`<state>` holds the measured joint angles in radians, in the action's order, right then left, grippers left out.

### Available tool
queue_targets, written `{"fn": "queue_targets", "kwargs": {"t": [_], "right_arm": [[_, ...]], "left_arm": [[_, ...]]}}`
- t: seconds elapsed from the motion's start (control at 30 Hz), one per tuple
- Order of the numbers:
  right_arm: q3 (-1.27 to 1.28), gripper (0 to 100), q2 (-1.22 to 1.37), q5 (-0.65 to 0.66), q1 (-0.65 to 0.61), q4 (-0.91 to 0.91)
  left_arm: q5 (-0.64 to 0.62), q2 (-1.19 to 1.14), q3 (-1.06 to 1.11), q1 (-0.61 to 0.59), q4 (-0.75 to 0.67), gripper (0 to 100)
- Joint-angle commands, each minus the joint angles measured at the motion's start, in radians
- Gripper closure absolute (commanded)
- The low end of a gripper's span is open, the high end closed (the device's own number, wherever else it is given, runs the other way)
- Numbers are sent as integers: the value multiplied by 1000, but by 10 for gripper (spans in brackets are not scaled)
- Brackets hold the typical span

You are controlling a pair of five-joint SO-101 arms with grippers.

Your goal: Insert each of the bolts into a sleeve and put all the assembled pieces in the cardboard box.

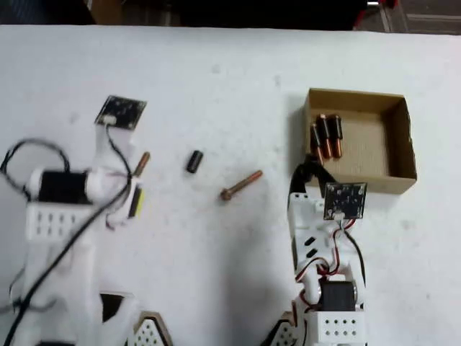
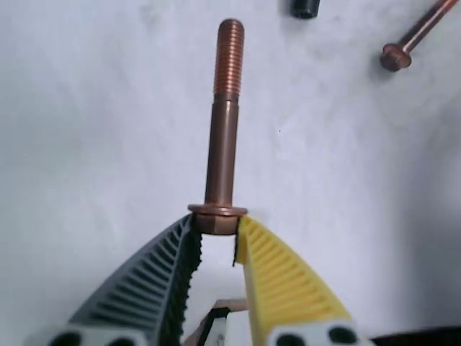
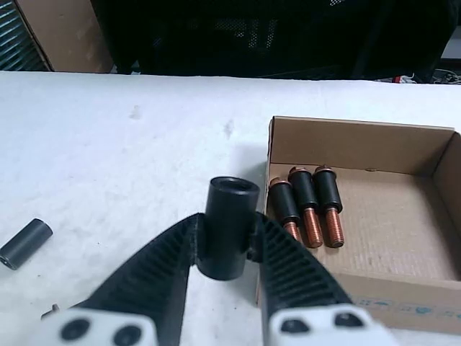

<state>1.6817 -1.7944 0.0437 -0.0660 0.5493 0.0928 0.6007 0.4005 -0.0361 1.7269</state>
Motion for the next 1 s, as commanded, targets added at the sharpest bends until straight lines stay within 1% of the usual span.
{"fn": "queue_targets", "kwargs": {"t": [0.0,0.5,0.97], "right_arm": [[8,982,-4,-3,10,-22],[8,982,-4,-3,10,-22],[8,982,-4,-3,10,-22]], "left_arm": [[9,-133,-124,-5,32,979],[12,-367,-138,-5,32,979],[9,-395,-130,-7,54,979]]}}
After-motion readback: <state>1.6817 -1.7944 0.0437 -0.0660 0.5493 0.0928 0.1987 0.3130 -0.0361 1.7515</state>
